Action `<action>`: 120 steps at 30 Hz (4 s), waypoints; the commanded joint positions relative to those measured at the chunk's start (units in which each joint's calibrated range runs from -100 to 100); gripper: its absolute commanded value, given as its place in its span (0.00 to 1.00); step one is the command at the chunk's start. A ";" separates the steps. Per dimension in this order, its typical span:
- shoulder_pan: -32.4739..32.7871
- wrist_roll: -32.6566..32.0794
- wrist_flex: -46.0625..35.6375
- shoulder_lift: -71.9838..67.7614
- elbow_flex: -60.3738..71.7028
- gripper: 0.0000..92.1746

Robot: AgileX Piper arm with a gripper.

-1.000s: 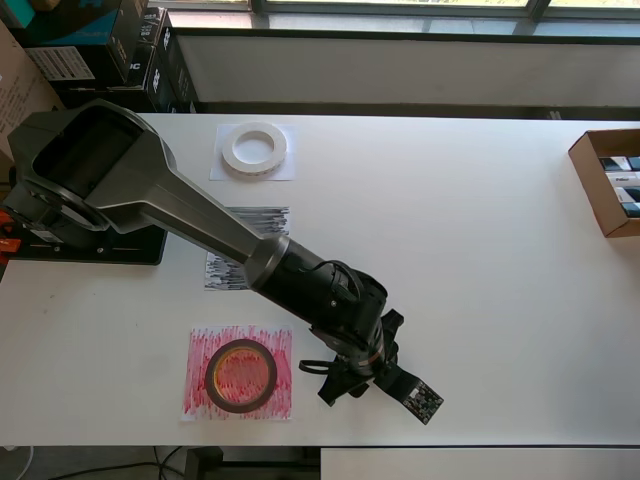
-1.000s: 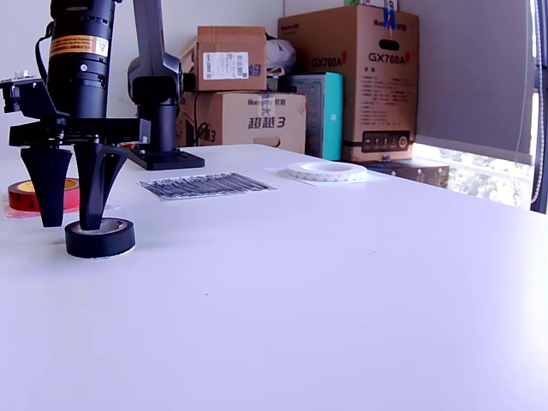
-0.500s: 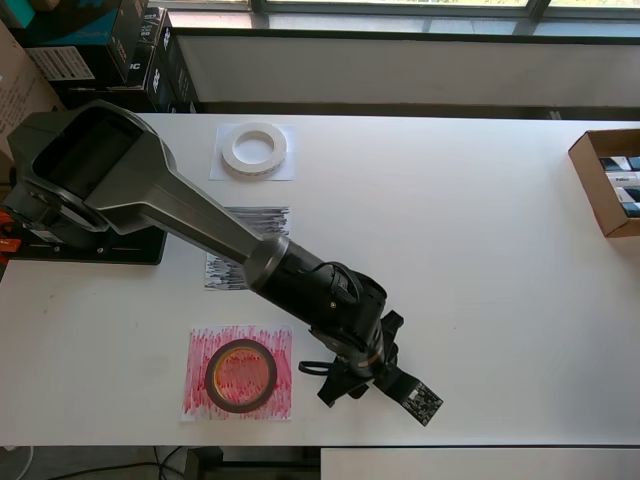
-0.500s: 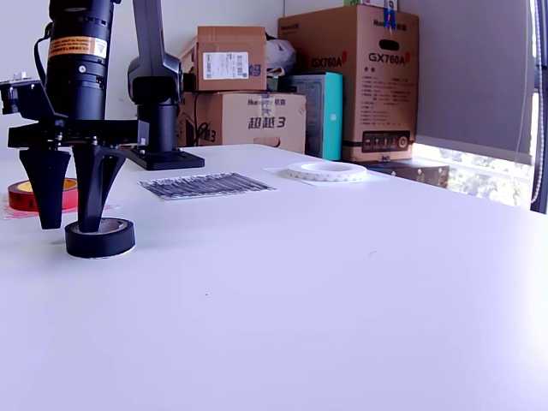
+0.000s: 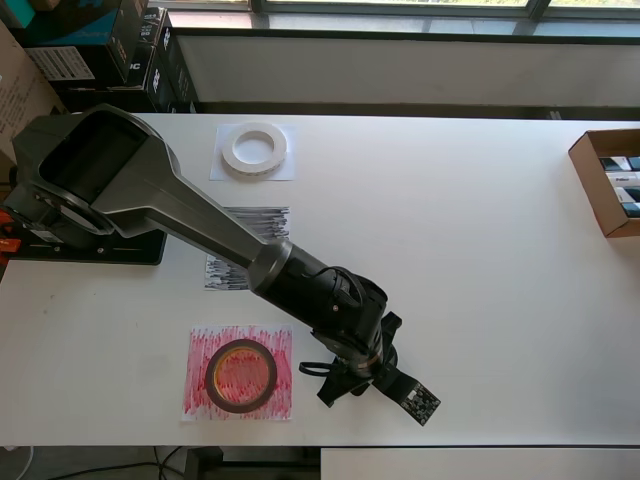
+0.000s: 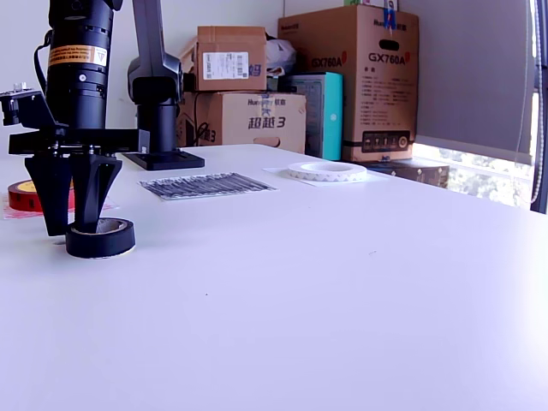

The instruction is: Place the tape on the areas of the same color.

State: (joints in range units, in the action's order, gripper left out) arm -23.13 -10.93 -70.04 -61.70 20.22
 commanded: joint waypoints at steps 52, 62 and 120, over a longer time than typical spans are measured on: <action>26.38 15.42 25.70 47.48 -55.79 0.00; 25.27 19.84 32.41 56.83 -67.60 0.00; 16.83 19.60 43.95 56.74 -81.60 0.00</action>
State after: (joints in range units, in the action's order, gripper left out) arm -6.32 8.98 -27.72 -3.67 -61.99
